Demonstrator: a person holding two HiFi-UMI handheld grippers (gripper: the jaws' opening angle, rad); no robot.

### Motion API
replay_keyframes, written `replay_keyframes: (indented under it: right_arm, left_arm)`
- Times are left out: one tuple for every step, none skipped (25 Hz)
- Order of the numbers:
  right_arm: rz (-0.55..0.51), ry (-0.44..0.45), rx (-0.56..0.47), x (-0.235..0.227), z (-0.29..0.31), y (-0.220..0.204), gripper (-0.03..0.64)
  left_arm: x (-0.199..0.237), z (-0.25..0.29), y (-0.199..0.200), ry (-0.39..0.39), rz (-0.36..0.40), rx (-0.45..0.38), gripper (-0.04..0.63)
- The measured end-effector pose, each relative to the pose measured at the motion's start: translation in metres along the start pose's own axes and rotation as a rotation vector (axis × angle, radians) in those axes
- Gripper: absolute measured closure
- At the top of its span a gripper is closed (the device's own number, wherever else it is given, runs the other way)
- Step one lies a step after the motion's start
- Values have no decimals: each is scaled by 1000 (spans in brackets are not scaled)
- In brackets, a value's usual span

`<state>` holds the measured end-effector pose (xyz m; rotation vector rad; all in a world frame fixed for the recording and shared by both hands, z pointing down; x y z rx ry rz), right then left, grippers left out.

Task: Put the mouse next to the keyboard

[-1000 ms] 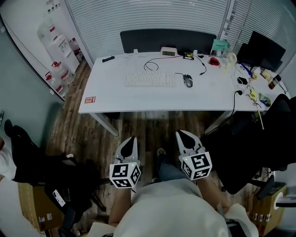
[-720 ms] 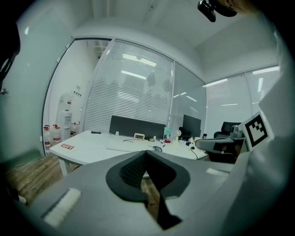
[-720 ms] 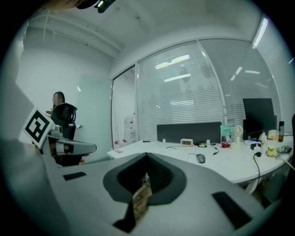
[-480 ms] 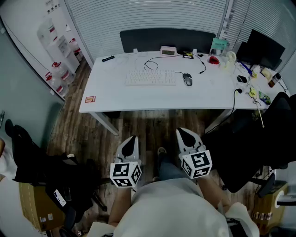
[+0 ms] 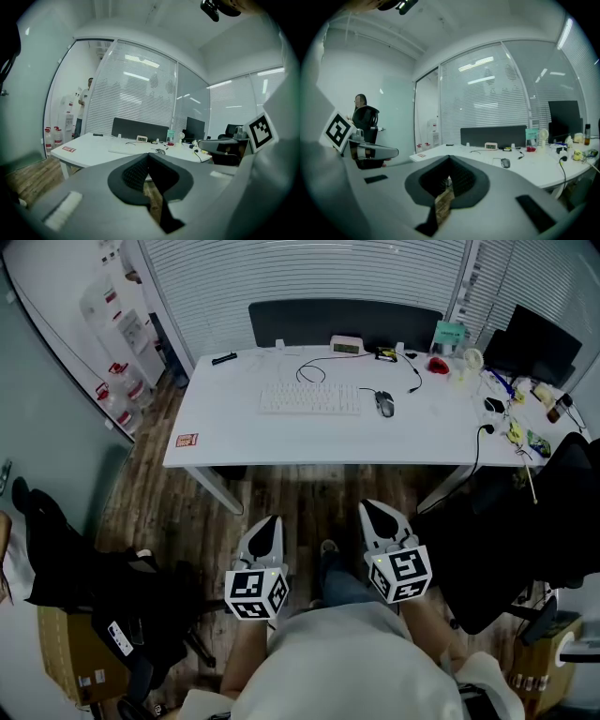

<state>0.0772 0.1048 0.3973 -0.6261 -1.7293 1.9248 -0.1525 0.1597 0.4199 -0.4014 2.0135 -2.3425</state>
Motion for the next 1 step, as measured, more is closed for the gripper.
replay_keyframes:
  right_arm:
    - [1,0,1,0,0,0,617]
  left_arm:
    - [0,0,0,1,-1,-1,584]
Point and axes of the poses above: the fingertips, and each gripper's own axes: z forward along the fingers, x to its left, y out of its top, the point moved 8 cm from there along -z, backward along the fingers, and after that the axes turned 5 degrees about -x, right-handed, at the moved point
